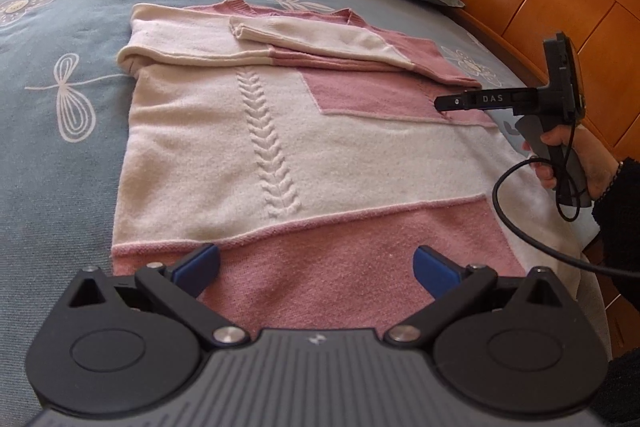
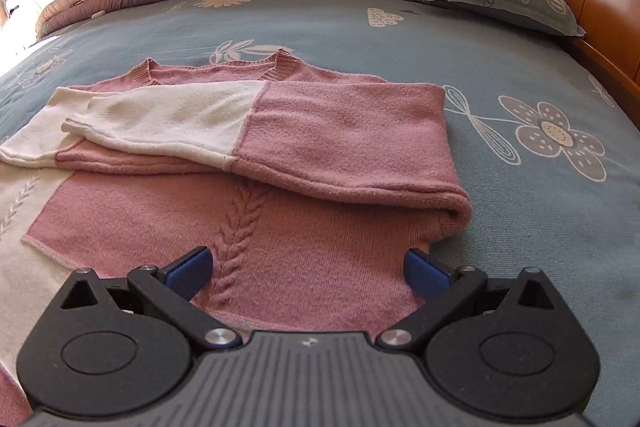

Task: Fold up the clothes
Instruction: 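Withdraw the right gripper and move both grippers toward the sweater hem, then grasp the pink hem with the left gripper while the right gripper grasps the hem beside it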

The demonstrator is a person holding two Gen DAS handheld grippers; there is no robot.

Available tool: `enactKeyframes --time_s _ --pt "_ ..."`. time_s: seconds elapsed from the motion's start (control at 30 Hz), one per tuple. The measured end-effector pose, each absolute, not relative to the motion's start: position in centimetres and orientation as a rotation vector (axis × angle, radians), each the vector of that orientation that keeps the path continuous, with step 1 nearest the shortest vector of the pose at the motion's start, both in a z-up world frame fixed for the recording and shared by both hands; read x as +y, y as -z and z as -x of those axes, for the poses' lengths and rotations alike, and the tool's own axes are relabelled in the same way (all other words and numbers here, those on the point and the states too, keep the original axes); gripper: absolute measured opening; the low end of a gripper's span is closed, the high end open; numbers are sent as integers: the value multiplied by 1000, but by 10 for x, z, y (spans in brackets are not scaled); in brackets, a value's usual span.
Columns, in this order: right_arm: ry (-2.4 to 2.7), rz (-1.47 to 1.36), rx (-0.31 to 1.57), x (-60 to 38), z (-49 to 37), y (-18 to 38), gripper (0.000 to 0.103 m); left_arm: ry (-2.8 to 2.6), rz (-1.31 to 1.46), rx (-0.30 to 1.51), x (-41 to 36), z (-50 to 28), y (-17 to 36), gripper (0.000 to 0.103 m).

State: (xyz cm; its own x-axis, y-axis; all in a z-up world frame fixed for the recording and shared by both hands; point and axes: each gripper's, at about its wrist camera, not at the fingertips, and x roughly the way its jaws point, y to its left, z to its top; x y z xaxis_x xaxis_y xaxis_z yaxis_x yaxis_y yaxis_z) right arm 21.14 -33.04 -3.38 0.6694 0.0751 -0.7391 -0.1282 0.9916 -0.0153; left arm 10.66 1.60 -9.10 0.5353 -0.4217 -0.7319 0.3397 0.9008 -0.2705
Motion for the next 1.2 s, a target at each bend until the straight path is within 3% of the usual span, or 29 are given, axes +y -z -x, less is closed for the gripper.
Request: enactKeyframes --time_s 0.2,0.47,0.8,1.2 --pt "-335 98 836 -298 -135 7 103 453 32 849 6 -101 72 102" --pt "-451 293 910 -242 -79 35 103 406 -111 943 -10 -96 90 102" --pt "-384 215 896 -254 -64 37 103 429 -177 974 4 -54 90 102" --pt "-368 207 889 -252 -64 38 103 534 -240 877 -24 -72 92 102"
